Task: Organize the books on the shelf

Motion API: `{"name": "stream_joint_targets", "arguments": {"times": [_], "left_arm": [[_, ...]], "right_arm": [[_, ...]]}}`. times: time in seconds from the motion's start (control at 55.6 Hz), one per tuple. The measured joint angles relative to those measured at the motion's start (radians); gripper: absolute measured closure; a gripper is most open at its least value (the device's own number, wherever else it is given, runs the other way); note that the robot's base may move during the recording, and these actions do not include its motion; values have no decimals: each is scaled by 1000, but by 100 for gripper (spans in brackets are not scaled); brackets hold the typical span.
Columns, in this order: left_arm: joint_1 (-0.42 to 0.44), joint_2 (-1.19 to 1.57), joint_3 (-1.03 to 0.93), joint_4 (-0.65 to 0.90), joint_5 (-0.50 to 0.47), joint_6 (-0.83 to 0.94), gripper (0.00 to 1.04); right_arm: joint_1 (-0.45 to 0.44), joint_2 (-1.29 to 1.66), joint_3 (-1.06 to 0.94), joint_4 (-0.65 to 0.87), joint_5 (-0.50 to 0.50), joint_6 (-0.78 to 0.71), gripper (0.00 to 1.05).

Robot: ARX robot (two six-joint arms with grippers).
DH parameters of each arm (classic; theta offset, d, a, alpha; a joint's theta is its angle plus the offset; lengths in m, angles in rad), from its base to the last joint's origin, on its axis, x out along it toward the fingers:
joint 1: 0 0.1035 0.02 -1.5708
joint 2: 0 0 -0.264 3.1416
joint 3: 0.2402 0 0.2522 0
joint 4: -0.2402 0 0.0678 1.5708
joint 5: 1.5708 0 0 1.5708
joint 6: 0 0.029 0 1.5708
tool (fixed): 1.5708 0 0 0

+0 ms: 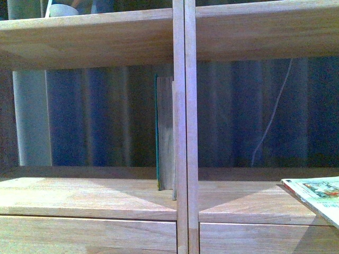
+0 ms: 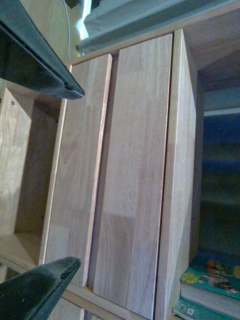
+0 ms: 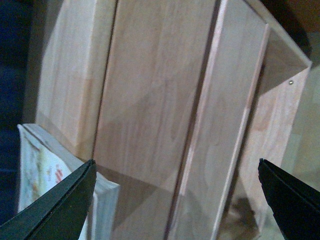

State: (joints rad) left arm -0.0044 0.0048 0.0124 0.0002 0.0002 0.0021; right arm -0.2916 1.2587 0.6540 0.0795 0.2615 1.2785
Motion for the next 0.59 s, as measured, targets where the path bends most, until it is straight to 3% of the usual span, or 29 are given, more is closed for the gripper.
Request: {"name": "stream_joint_targets", "arguments": {"times": [0.594], "left_arm": [[0, 0, 0, 0, 0, 0, 7]], "right_arm": [[166, 214, 259, -23, -53, 139, 7]]}}
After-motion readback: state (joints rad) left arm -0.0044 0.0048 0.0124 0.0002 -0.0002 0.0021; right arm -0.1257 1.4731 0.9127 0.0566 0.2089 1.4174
